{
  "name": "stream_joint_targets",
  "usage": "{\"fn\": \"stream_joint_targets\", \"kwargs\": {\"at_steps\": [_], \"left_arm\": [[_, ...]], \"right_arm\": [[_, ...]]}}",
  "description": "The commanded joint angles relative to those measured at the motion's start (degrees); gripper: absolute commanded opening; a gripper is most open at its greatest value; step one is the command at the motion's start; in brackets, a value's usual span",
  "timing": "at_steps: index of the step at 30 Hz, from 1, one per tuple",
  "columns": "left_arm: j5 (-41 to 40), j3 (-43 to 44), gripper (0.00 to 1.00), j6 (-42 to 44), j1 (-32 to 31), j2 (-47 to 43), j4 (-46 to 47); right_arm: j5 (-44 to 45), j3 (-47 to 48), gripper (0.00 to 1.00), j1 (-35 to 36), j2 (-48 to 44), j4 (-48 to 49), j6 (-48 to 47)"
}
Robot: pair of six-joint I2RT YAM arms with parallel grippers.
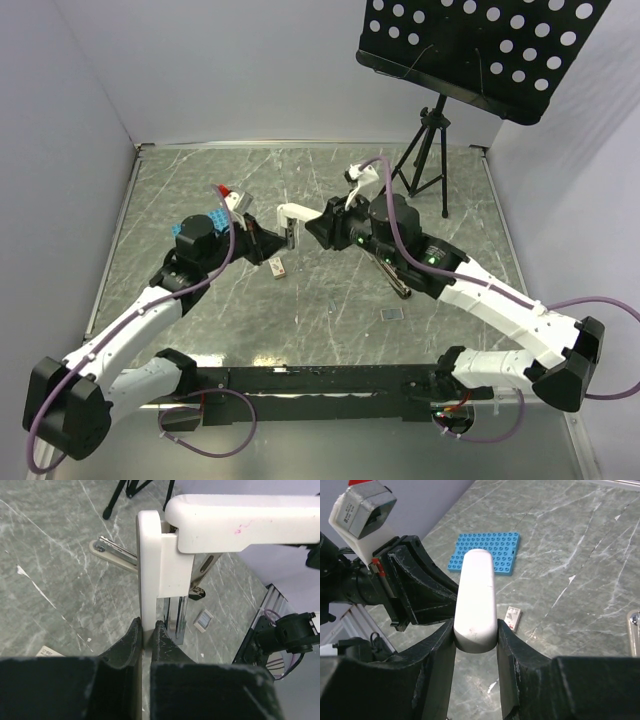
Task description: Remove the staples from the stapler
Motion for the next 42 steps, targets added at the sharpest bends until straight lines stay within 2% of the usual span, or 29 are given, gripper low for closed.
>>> {"fn": "stream_joint_targets", "kwargs": {"at_steps": [1, 9, 11, 16, 30, 35, 42], "left_arm": [[3.14, -0.54, 0.01, -0.97, -1.70, 1.86, 3.64], [7.62, -5.63, 0.01, -12.13, -1.79, 3.54, 13.48], [8.15, -6.78, 0.01, -13.37, -1.70, 3.98, 14.80], [8.15, -6.43, 0.01, -11.71, -1.79, 5.03, 10.95], [13.78, -10.20, 0.01, -17.50, -1.70, 5.30, 19.20], [14.13, -10.47, 0.01, -16.98, -1.79, 4.94, 17.89], [16.41, -10.74, 0.01, -18.38, -1.79, 5.65, 20.61]], "right_arm": [[-1.39, 1.32, 0.33, -4.42, -1.05, 1.14, -5.35], [-6.49, 2.47, 0.45, -5.74, 4.84, 2.37, -9.49], [-8.59, 2.56, 0.51, -5.74, 6.95, 2.90, -9.75], [-10.01, 2.46, 0.61, -5.74, 9.50, 3.96, -9.57], [-8.17, 4.49, 0.69, -6.35, 14.51, 5.36, -10.63], [-7.90, 5.37, 0.72, -6.27, 15.65, 6.33, -11.24], [-11.32, 5.02, 0.78, -6.27, 17.32, 8.78, -10.89]]}}
